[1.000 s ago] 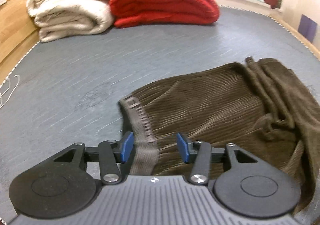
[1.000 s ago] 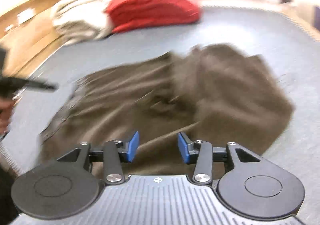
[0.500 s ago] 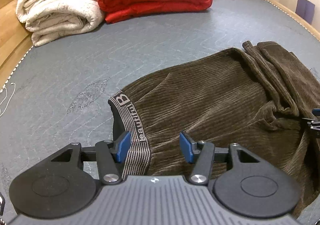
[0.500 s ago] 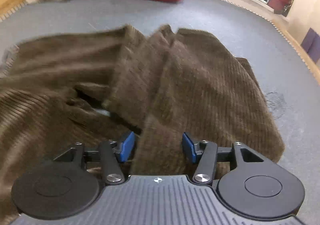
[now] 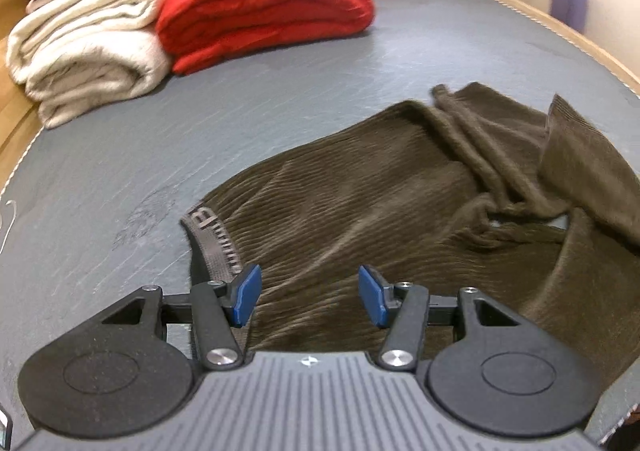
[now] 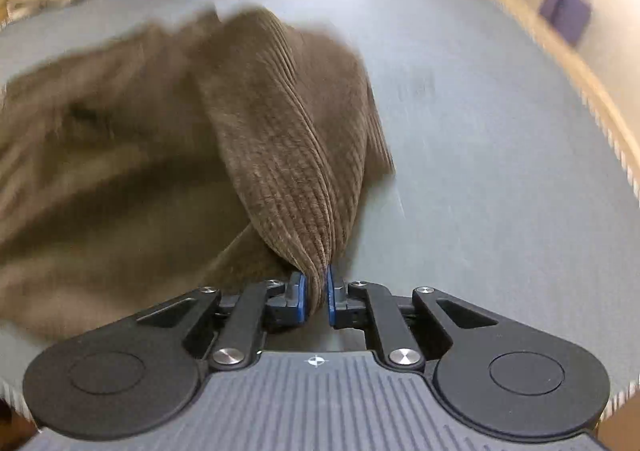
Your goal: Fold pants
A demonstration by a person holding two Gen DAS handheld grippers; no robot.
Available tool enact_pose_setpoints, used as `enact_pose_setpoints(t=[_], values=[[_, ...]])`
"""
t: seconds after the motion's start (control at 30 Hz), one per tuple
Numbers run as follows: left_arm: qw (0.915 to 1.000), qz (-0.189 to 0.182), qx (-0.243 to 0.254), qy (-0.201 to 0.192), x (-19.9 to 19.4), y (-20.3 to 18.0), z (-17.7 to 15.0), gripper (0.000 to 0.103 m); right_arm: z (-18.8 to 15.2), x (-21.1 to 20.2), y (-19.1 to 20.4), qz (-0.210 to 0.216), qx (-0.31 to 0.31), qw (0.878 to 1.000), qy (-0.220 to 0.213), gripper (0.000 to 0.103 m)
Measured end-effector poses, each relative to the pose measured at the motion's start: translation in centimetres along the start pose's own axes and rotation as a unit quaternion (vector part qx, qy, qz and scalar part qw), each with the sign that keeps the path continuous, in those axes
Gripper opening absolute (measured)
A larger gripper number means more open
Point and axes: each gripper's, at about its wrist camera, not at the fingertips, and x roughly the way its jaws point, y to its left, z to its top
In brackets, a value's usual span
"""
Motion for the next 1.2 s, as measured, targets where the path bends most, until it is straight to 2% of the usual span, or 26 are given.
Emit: enact_pose_setpoints(t=[0.07,0.1,0.17,0.27,0.33,0.43,0.5,0.53,0.63,0.73,0.9,1.0,1.1,1.2], values=[[0.9998,-0.016,-0.015,0.005,-0.4,-0.2,0.0,0.060,-1.9,-0.3,-0.5,0.022,-0.011,0.999,0.024,0.010],[0.9990,-0.030,-0.033,0.010,-0.5,-0.1,0.0,0.060,-2.4,-0.8,-0.5,0.031,-0.018,0.999,0.020,0.011],[0.9950,-0.056,-0.077,0.027,-0.4,0.3,-0.2,0.060,-2.5,-2.1,-0.5,0.032,-0.022,0.999,-0.014,0.015],[0.9909,-0.070,-0.108,0.041,-0.3,0.3,-0.1,0.060,-1.4,-3.7,-0.8,0.026,0.008,0.998,-0.056,0.019],[0.9897,-0.069,-0.119,0.038,-0.4,0.2,-0.1,0.059,-0.3,-4.2,-0.2,0.002,0.007,0.997,-0.082,0.024],[0.9852,-0.075,-0.146,0.048,-0.2,-0.1,-0.3,0.055,1.6,-4.3,0.6,-0.027,0.012,0.992,-0.124,0.026],[0.9861,-0.070,-0.143,0.049,-0.1,-0.6,-0.6,0.052,3.7,-4.5,1.5,-0.048,0.009,0.986,-0.160,0.026],[0.9875,-0.068,-0.133,0.050,-0.1,-1.1,-0.7,0.048,4.7,-4.6,1.7,-0.054,0.017,0.983,-0.173,0.029],[0.9922,-0.070,-0.096,0.037,-0.1,-2.0,-0.5,0.048,7.0,-4.2,2.8,-0.058,0.042,0.977,-0.199,0.040],[0.9940,-0.066,-0.083,0.028,0.1,-1.9,-0.2,0.048,9.0,-1.8,5.4,-0.033,0.013,0.983,-0.177,0.042],[0.9899,-0.067,-0.114,0.051,1.6,-0.1,0.1,0.049,11.7,2.7,11.0,-0.020,-0.063,0.989,-0.130,0.046],[0.9874,-0.063,-0.131,0.062,2.1,1.1,0.3,0.050,12.6,5.5,13.3,-0.032,-0.106,0.988,-0.105,0.051],[0.9850,-0.066,-0.146,0.065,2.4,2.1,0.5,0.051,12.9,7.6,14.7,-0.048,-0.143,0.985,-0.085,0.051],[0.9851,-0.063,-0.145,0.067,2.7,2.6,0.7,0.052,13.1,8.4,14.9,-0.048,-0.155,0.984,-0.072,0.049]])
